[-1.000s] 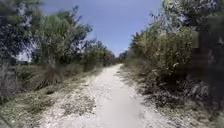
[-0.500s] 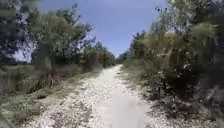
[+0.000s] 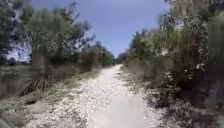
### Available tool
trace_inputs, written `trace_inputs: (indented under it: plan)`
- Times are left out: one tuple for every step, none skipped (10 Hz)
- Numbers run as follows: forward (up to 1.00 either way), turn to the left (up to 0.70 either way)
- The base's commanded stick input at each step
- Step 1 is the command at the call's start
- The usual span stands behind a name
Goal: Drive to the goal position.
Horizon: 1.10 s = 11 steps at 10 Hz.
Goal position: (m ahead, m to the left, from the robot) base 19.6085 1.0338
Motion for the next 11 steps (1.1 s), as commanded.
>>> trace_inputs:
  plan:
    - [0.50, 0.00]
    - [0.50, 0.00]
    - [0.50, 0.00]
    - [0.50, 0.00]
    - [0.50, 0.00]
    - [0.50, 0.18]
    - [0.50, 0.48]
    - [0.50, 0.50]
    - [0.50, 0.33]
    - [0.50, 0.00]
    - [0.50, 0.00]
